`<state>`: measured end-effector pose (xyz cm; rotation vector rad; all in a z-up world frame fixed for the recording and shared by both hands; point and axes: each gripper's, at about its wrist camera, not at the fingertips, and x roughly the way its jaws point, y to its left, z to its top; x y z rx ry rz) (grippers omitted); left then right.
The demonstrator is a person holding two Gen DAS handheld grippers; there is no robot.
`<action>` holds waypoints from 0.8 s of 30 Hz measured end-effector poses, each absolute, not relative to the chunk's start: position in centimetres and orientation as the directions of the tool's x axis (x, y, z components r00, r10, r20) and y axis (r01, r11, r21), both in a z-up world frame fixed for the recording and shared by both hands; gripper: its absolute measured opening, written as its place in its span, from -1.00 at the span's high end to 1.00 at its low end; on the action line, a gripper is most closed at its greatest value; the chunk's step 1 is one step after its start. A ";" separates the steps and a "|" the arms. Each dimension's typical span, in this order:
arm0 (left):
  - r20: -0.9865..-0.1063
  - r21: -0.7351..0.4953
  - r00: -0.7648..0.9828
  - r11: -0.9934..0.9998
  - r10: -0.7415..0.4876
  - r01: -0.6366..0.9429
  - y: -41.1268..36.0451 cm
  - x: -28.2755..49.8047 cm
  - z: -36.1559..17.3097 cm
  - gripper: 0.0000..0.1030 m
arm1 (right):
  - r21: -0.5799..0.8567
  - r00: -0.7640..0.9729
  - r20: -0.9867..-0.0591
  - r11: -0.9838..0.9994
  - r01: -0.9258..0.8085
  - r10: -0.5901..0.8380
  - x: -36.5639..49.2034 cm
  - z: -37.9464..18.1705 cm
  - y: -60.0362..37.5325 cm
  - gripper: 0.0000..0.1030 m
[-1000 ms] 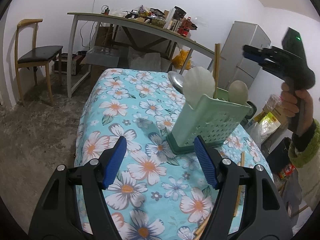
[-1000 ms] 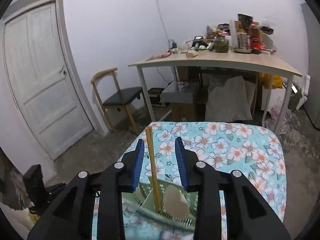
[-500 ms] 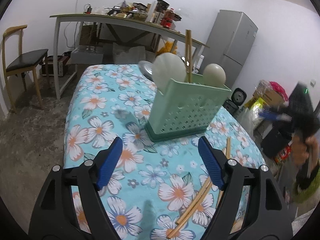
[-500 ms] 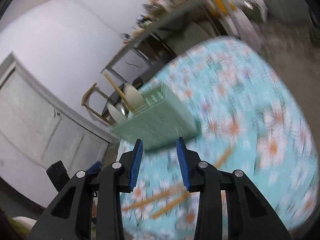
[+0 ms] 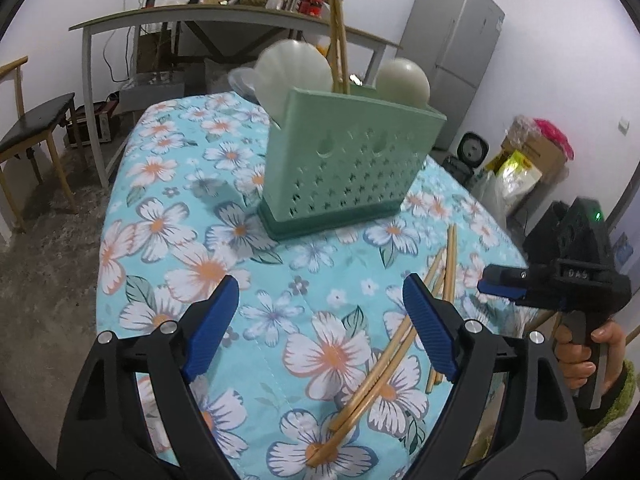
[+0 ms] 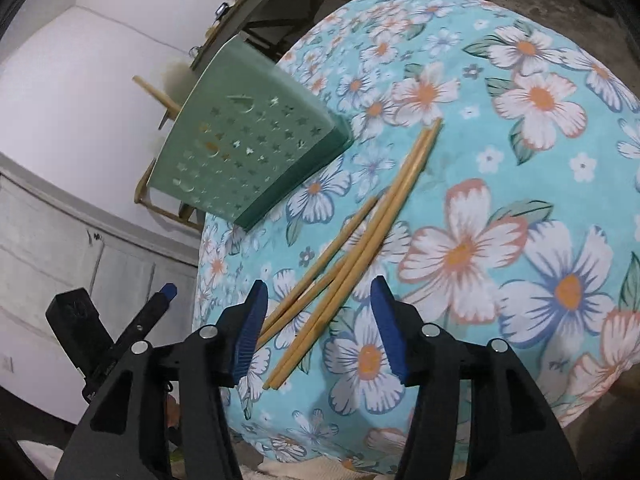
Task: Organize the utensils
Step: 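Move both grippers down over the bamboo chopsticks on the bedspread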
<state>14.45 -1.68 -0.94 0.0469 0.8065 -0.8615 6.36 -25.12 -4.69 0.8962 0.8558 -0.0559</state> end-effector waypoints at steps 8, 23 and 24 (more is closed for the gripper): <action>-0.690 -0.208 0.363 0.652 -0.626 0.729 -3.9 13.4 -2.1 -0.59 | 0.682 0.683 -0.661 0.628 0.374 0.311 7.0 -5.6 -25.7 -0.05; -0.716 -0.104 0.241 0.442 -0.655 0.891 -10.6 12.6 -1.5 -0.15 | 0.697 0.694 -0.651 0.603 0.388 0.307 6.3 -6.8 -28.3 -0.05; -0.725 -0.108 0.219 0.422 -0.652 0.900 -11.2 12.6 -1.6 -0.10 | 0.701 0.696 -0.649 0.599 0.387 0.309 6.1 -6.9 -28.5 -0.05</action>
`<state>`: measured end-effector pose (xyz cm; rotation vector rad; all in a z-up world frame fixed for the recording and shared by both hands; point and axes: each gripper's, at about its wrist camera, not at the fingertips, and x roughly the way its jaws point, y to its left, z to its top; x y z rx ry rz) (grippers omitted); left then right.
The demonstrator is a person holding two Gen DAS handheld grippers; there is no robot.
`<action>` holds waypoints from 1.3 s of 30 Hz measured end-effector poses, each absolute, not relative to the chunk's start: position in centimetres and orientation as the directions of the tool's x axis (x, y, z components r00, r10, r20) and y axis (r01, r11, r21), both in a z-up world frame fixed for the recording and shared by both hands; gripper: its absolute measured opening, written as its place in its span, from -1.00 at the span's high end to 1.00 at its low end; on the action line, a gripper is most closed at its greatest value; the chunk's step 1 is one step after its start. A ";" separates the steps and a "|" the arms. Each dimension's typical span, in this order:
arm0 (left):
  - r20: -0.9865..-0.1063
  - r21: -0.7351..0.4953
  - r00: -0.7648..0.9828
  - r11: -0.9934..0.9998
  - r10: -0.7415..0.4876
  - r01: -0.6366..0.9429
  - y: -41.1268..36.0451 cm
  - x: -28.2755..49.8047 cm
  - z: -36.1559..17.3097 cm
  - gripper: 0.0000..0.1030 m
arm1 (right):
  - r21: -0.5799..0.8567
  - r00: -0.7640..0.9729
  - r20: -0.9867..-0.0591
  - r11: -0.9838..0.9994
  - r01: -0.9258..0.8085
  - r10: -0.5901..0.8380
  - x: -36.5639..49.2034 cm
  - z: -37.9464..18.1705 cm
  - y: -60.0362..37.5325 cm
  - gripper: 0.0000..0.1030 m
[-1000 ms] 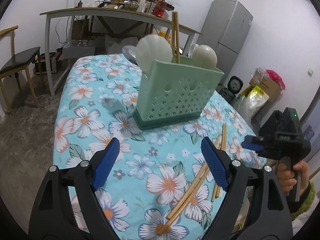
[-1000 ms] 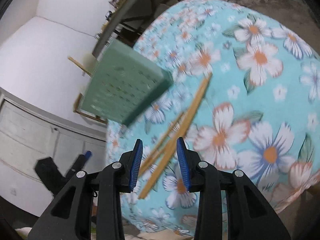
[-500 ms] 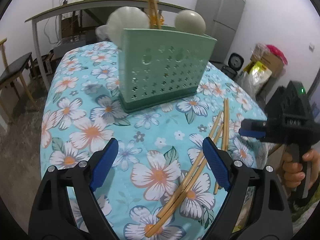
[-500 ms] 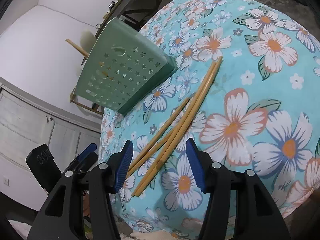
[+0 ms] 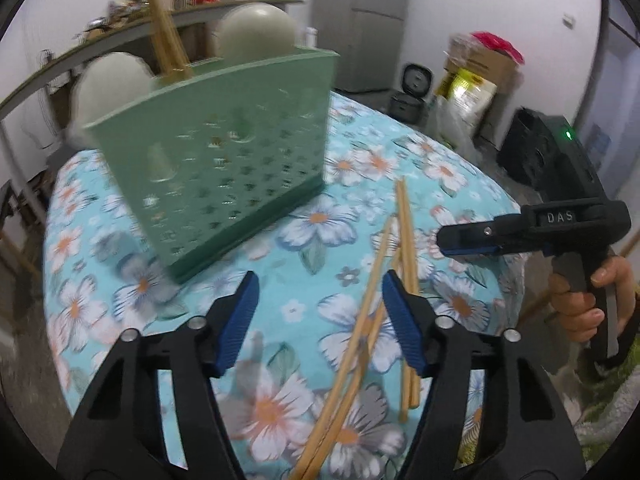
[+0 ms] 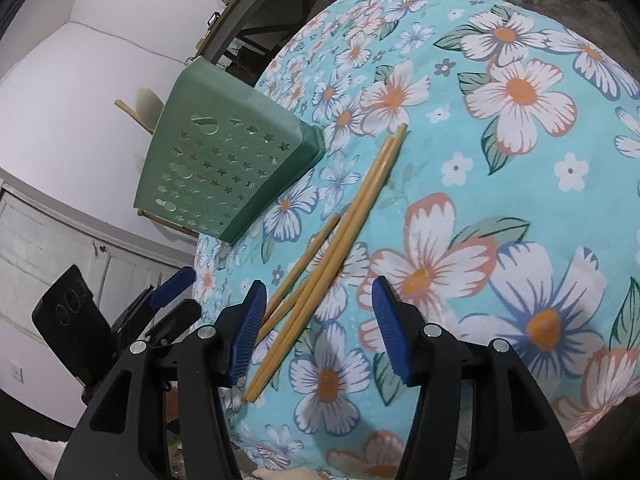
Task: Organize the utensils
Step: 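Move both grippers down over the bamboo chopsticks on the bedspread, then grasp one bamboo chopstick with the left gripper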
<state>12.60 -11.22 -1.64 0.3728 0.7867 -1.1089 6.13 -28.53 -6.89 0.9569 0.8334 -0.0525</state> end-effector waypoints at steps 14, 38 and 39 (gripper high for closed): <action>-0.806 -0.095 0.101 0.297 -0.583 0.950 -16.7 12.3 -4.2 0.43 | 0.719 0.706 -0.632 0.582 0.380 0.320 5.3 -7.5 -29.4 -0.05; -0.850 -0.068 0.079 0.256 -0.521 0.964 -20.9 12.8 -6.3 0.83 | 0.736 0.715 -0.619 0.559 0.382 0.326 5.1 -8.0 -29.6 -0.04; -0.850 -0.067 0.084 0.265 -0.519 0.962 -20.7 13.0 -6.2 0.88 | 0.737 0.716 -0.618 0.558 0.382 0.325 5.1 -8.0 -29.6 -0.04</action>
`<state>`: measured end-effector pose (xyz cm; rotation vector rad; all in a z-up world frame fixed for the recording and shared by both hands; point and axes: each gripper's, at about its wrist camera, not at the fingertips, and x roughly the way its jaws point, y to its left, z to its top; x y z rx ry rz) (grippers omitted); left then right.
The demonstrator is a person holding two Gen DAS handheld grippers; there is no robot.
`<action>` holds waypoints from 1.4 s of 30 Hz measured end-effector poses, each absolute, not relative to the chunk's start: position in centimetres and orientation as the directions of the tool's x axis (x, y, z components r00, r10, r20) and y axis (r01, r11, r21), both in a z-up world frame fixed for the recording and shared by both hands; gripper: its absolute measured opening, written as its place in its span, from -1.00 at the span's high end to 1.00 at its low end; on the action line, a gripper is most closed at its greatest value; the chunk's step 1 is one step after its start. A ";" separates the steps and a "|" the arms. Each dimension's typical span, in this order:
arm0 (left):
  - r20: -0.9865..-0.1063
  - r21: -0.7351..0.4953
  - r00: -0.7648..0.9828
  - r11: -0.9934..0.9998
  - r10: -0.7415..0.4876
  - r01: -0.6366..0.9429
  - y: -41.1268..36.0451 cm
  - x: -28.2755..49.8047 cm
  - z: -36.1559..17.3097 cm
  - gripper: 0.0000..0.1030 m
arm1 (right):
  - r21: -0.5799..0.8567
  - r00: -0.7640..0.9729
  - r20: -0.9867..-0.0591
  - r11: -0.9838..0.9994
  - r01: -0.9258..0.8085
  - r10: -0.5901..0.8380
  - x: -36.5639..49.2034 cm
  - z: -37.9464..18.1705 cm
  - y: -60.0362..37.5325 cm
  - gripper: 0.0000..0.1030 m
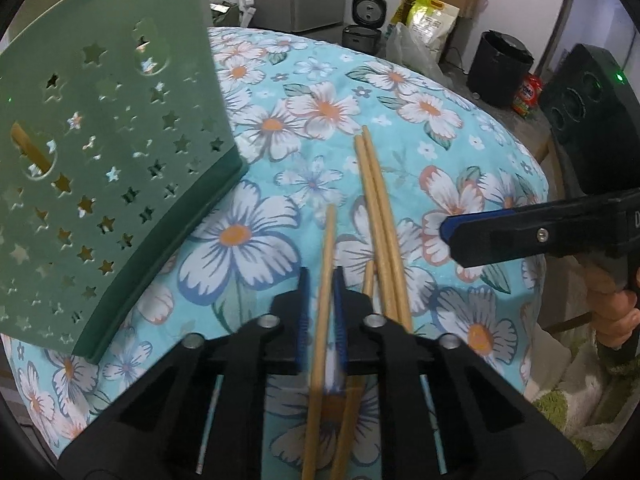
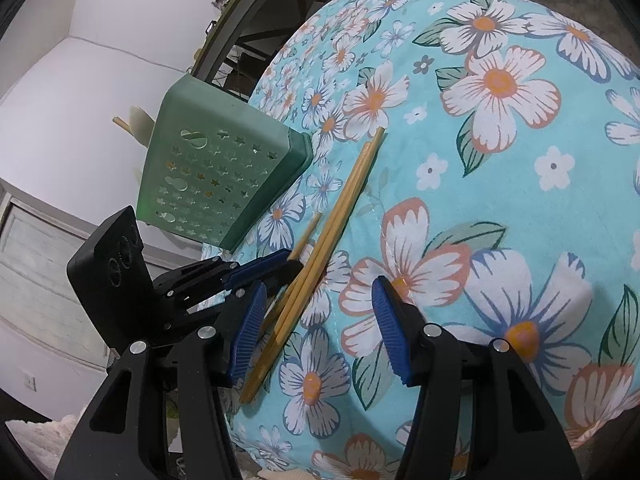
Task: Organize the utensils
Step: 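Grasp one bamboo chopstick with the left gripper, then grasp another bamboo chopstick with the right gripper while the left gripper holds its chopstick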
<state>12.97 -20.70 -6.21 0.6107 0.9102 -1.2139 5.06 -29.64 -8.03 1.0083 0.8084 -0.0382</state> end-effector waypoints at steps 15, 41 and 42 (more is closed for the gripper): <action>-0.827 0.027 0.212 0.340 -0.521 0.940 -17.3 13.7 -4.1 0.90 | 0.738 0.726 -0.613 0.555 0.383 0.313 4.6 -8.2 -29.7 -0.04; -0.828 -0.005 0.235 0.425 -0.509 0.905 -13.8 15.6 -6.1 0.90 | 0.738 0.735 -0.625 0.505 0.447 0.263 6.9 -7.6 -32.4 0.18; -0.828 -0.010 0.231 0.426 -0.510 0.905 -13.8 15.7 -6.1 0.90 | 0.745 0.740 -0.619 0.495 0.447 0.263 7.1 -7.7 -32.8 0.23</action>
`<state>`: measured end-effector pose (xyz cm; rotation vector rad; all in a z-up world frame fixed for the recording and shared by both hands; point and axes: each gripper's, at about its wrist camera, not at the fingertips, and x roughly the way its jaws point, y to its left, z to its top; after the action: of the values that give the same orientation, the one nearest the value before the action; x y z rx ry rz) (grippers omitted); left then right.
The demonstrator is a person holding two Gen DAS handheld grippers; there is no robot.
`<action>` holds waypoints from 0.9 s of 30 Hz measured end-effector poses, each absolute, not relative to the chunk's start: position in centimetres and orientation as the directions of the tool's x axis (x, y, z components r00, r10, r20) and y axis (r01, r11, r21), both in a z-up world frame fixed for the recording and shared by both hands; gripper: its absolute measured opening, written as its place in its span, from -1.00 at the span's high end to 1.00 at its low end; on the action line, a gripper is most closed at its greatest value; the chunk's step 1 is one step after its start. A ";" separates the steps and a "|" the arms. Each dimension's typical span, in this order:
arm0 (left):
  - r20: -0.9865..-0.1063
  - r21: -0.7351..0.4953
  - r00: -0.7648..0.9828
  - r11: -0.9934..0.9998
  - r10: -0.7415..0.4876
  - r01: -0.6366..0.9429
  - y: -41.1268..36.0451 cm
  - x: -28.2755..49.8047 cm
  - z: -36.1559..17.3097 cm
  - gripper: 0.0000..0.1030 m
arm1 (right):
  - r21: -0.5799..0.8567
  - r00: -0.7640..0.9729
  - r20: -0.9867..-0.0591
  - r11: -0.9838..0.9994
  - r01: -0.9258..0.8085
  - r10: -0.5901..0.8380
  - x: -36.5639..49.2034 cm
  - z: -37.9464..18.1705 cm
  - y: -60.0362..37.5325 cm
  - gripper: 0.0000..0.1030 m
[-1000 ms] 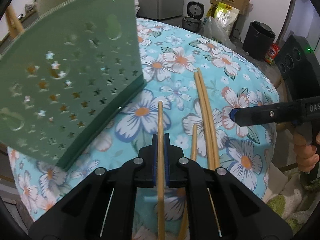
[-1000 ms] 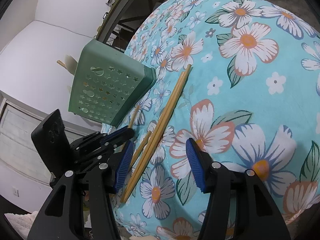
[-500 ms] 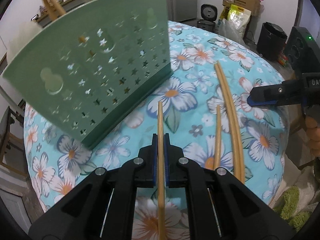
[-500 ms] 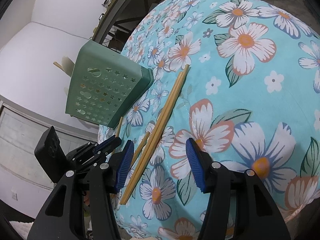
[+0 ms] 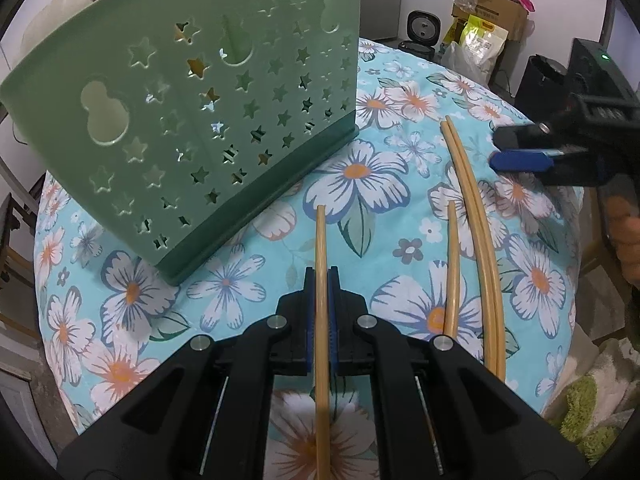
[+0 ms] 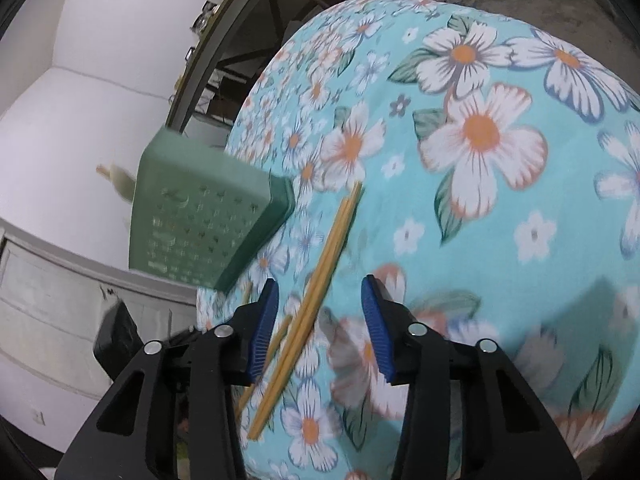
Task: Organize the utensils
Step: 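Grasp another bamboo chopstick with the right gripper while the left gripper holds its chopstick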
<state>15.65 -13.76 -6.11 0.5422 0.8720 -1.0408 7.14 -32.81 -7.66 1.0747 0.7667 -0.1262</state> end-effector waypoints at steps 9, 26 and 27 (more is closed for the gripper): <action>-0.827 -0.042 0.206 0.423 -0.523 0.905 -13.5 16.1 -6.2 0.90 | 0.773 0.753 -0.609 0.403 0.490 0.251 9.1 -9.5 -35.3 0.69; -0.827 -0.043 0.205 0.422 -0.524 0.905 -13.5 16.1 -6.3 0.90 | 0.740 0.758 -0.638 0.383 0.553 0.136 4.9 -8.9 -36.5 0.82; -0.827 -0.043 0.205 0.422 -0.523 0.905 -13.5 16.1 -6.3 0.90 | 0.735 0.755 -0.643 0.376 0.564 0.125 4.8 -8.9 -36.5 0.81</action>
<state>16.14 -13.51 -6.27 0.5167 0.8896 -1.0598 4.77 -36.54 -8.90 1.1725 0.6937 -0.3109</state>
